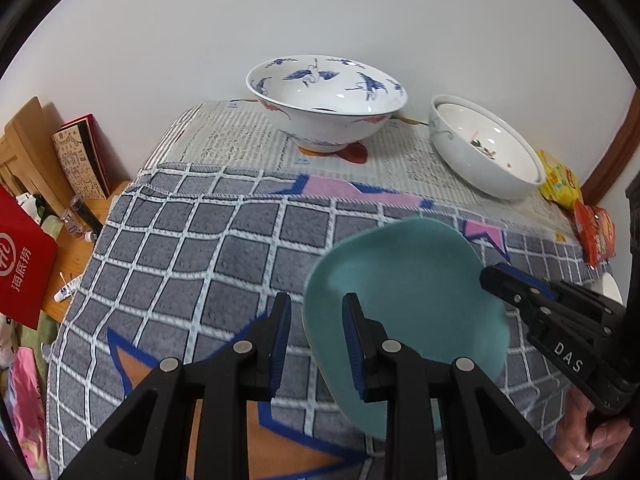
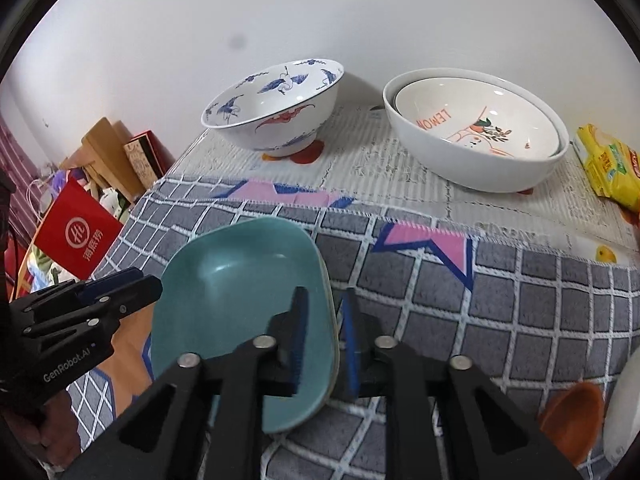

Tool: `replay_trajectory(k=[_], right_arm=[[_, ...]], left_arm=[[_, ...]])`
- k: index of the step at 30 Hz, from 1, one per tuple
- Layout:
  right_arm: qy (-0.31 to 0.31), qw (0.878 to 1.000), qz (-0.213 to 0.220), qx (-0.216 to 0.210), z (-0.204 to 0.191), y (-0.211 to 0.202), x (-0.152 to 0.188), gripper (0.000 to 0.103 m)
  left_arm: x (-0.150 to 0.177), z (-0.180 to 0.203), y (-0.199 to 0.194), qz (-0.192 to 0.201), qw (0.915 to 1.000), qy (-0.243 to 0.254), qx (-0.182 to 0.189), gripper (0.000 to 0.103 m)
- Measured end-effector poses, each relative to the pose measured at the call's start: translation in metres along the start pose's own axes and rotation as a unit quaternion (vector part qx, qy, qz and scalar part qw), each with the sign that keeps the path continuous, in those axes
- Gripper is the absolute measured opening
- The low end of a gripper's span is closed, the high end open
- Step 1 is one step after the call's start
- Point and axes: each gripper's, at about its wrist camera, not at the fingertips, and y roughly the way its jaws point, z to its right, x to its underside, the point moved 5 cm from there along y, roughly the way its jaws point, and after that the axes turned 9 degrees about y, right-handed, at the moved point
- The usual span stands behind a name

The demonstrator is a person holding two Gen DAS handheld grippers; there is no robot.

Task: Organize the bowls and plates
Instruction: 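Lower the teal plate onto the pink plate and open the left tool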

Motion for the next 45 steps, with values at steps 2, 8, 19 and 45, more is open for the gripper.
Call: replay_trajectory(k=[2,8,19,45], right_arm=[[0.001,1.0,-0.001,-0.001,0.001,0.007,-0.002,0.007],[-0.003,1.0,-0.012,-0.004,0.003,0.021,0.003,0.007],[-0.016,1.0,0.008,-0.007,-0.001,-0.013,0.004,0.011],[0.088,0.972,0.15,0.156,0.18,-0.282,0.093,0.039]], left_arm=[[-0.004,-0.003,0.008,-0.002,1.0,-0.002,0.002,0.025],[-0.001,-0.002,0.026,-0.013,0.9998,-0.001,0.011,0.02],[0.006,0.005,0.002,-0.016,0.9999,0.003,0.001,0.02],[0.026,0.211,-0.135,0.086,0.9911,0.096,0.034,0.038]])
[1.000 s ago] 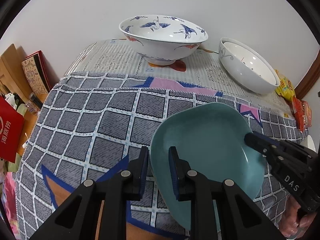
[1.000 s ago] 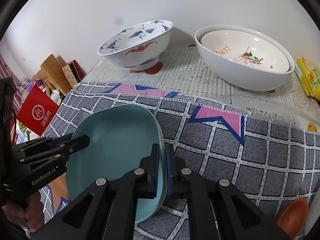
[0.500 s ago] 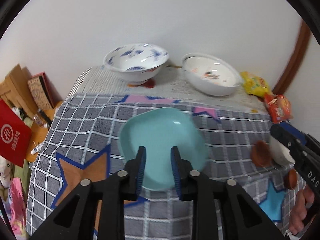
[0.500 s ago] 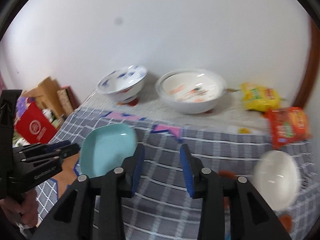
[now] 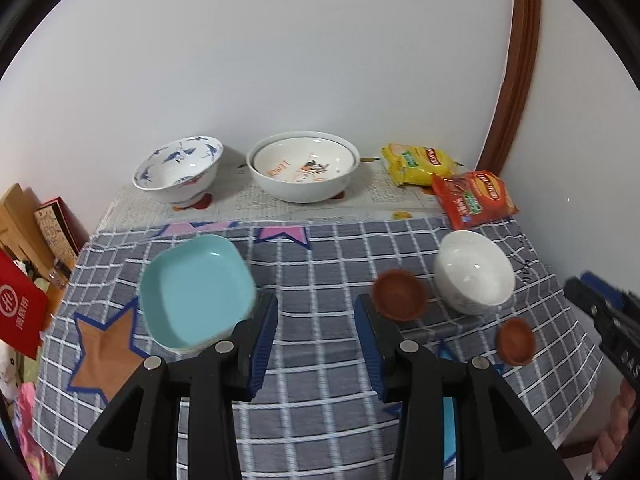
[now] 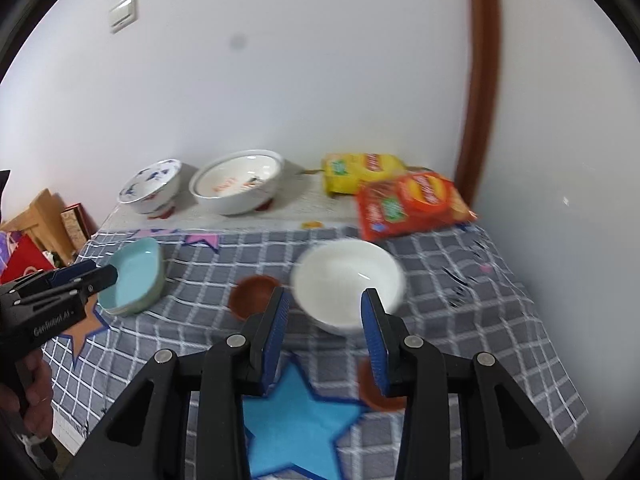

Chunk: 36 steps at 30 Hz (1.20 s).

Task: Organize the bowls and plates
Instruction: 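Lower the teal plate onto the pink plate and open the left tool, then grasp a brown clay dish rim with the right tool while the left tool grasps another brown dish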

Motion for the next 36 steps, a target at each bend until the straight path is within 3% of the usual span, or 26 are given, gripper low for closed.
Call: replay_trajectory(k=[4,11,24,36], right_arm=[[0.03,0.999,-0.014,0.001,0.04,-0.006,0.01,0.041],[0.065,0.996,-0.051,0.019,0.087,0.014,0.038,0.042],[0.084,0.991,-0.099,0.024,0.105,0.081,0.074,0.047],[0.11,0.987,-0.115,0.012,0.113,0.109,0.084,0.043]], left_arm=[[0.002,0.023,0.008,-0.014,0.9999,-0.002,0.009,0.039],[0.011,0.048,0.035,-0.045,0.9988,0.004,0.019,0.054],[0.012,0.049,0.094,-0.083,0.9964,0.007,0.016,0.056],[0.007,0.064,0.146,-0.11,0.9933,0.019,0.028,0.056]])
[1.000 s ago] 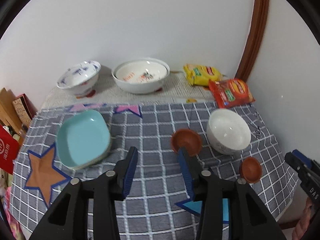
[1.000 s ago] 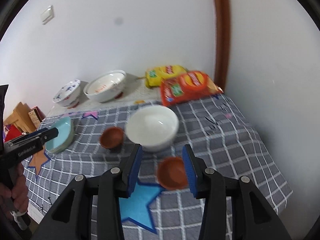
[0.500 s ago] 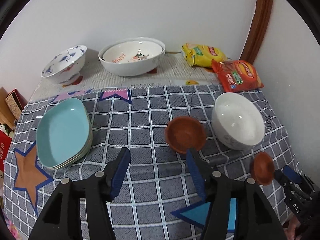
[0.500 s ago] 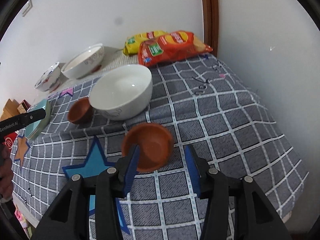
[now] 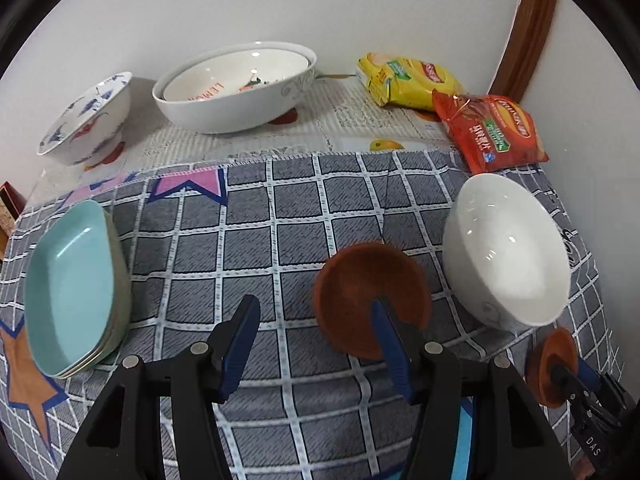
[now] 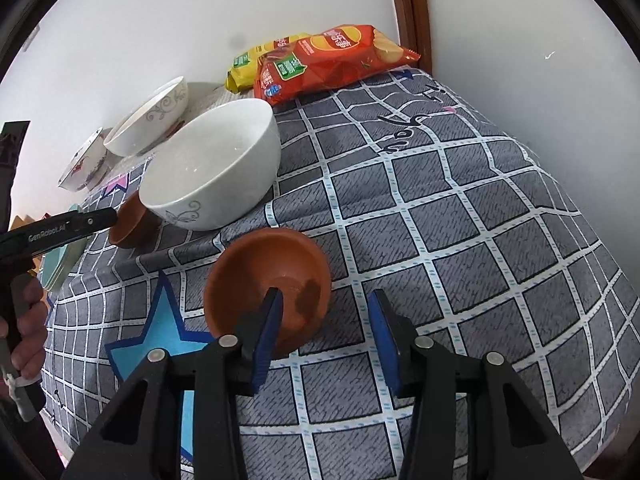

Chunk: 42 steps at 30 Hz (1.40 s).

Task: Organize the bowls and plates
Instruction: 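Grasp a brown clay dish rim with the right tool while the left tool grasps another brown dish, then lower the right tool's brown dish into the white bowl while the left tool holds its dish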

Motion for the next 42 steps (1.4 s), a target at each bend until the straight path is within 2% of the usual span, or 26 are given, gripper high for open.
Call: replay_trajectory(k=[8,12,17,27,31,34,42], right_arm=[[0.002,1.0,0.0,0.002,-0.003,0.005,-0.003,0.031],[0.001,1.0,0.0,0.005,-0.006,0.007,-0.003,0.026],[-0.002,1.0,-0.001,0.008,-0.009,0.01,-0.002,0.02],[-0.006,1.0,0.007,0.015,-0.009,0.01,-0.002,0.014],[0.003,1.0,0.009,0.013,-0.008,0.009,-0.002,0.012],[0.004,1.0,0.012,0.015,-0.008,0.008,-0.001,0.011],[0.003,1.0,0.022,0.013,-0.015,0.0,-0.003,0.008]], left_arm=[[-0.004,0.0,0.017,-0.004,0.9996,-0.003,0.026,0.049],[-0.005,-0.001,0.021,-0.007,0.9994,-0.003,0.034,0.041],[-0.006,0.0,0.024,-0.009,0.9993,-0.003,0.037,0.036],[-0.002,0.0,0.032,-0.02,0.9984,-0.002,0.052,0.018],[-0.003,0.001,0.032,-0.02,0.9984,0.0,0.052,0.017],[-0.004,0.0,0.031,-0.018,0.9986,-0.001,0.049,0.012],[-0.004,0.0,0.019,-0.009,0.998,0.003,0.062,0.008]])
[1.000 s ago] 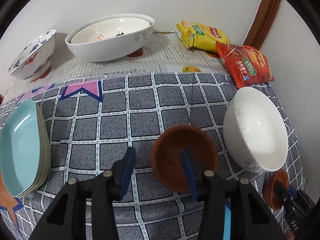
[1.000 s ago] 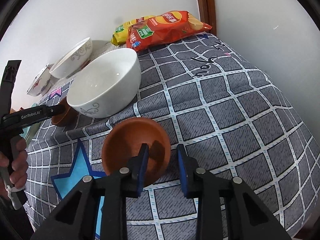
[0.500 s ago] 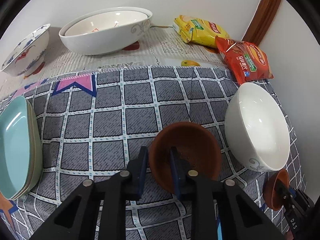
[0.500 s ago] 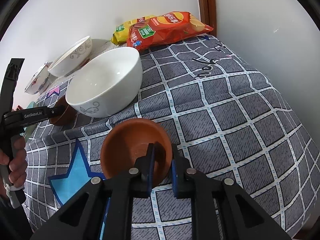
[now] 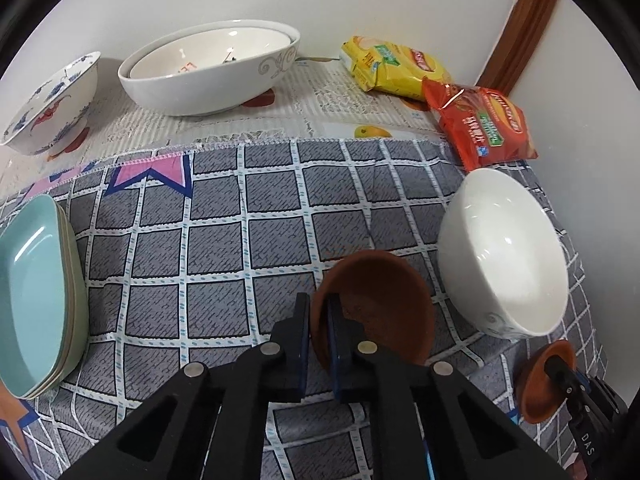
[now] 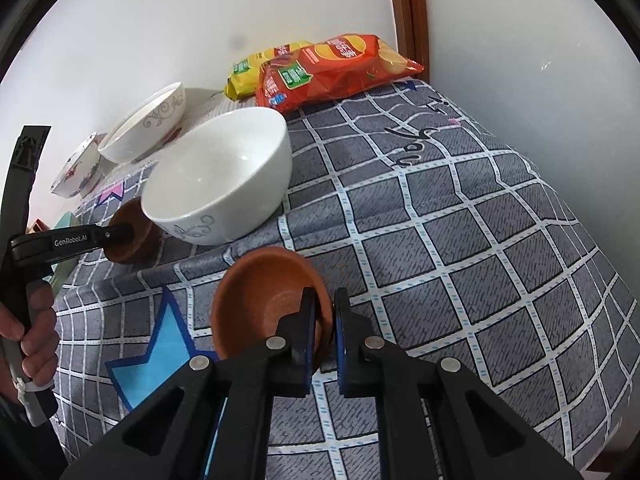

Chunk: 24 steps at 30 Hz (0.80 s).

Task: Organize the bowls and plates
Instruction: 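Lower the right tool's brown dish into the white bowl while the left tool holds its dish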

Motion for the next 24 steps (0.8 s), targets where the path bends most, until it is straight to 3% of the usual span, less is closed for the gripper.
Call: replay_trajectory(k=[8,24], right_arm=[[0.015,1.0,0.002,-0.015,-0.003,-0.007,0.0,0.009],[-0.002,0.998,0.043,-0.037,-0.026,-0.058,-0.018,0.009]], left_arm=[[0.007,0.011,-0.025,0.009,0.9997,0.009,0.023,0.008],[0.0,0.005,-0.095,0.064,0.9978,0.012,-0.01,0.008]])
